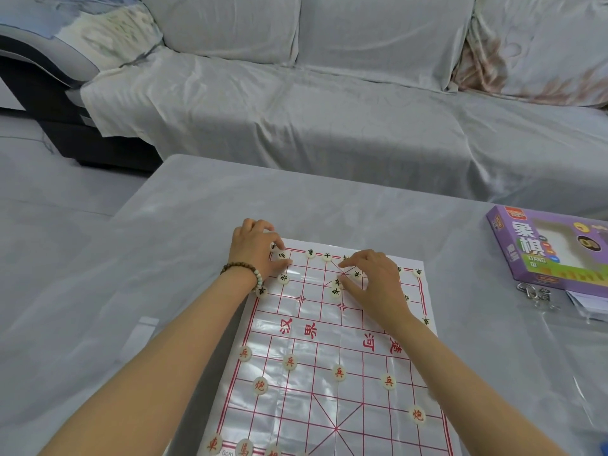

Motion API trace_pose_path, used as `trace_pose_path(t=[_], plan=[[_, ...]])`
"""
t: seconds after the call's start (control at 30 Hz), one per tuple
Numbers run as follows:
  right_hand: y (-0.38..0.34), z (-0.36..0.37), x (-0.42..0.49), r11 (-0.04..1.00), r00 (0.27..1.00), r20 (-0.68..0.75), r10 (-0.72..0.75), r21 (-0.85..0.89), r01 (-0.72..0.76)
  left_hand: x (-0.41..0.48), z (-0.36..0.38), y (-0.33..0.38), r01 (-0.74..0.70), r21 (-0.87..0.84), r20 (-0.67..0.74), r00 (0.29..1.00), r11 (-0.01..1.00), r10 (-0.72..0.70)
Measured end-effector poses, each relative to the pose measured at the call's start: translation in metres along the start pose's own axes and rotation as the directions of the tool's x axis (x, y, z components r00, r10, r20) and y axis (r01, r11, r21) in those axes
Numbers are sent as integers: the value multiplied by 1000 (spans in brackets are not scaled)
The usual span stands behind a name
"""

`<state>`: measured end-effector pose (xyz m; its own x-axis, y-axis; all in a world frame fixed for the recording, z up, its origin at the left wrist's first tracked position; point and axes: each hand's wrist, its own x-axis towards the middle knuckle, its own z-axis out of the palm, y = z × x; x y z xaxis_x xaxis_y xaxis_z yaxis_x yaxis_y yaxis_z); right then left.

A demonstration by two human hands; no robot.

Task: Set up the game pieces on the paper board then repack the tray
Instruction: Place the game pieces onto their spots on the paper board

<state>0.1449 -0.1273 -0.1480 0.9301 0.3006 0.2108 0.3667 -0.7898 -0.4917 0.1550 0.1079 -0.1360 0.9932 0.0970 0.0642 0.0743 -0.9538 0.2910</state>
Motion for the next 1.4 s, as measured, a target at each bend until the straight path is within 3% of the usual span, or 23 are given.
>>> trace_pose_path(t=[0.3, 0.6, 0.87, 1.03, 1.27, 1.4], plan=[[0, 2, -3, 1000, 1000, -11, 0, 26, 1, 6, 9, 12, 42, -149, -5, 999, 988, -43], [9, -4, -6, 997, 997, -45, 59, 59, -56, 11, 13, 10, 83, -136, 13, 997, 987, -82], [-9, 13, -21, 980, 993, 8, 114, -168, -111, -8, 5, 7, 84, -146, -57, 994, 986, -93], [-20, 20, -26, 971, 986, -41, 159, -174, -164, -50, -2, -12, 76, -215, -113, 988, 974, -102], [-48, 30, -31, 997, 996, 76, 51, 60, -55, -95, 14, -34, 59, -210, 27, 998, 976, -55], [-60, 36, -28, 995, 994, 94, 58, 78, -66, -97, 19, -36, 42, -147, 37, 999, 988, -36]])
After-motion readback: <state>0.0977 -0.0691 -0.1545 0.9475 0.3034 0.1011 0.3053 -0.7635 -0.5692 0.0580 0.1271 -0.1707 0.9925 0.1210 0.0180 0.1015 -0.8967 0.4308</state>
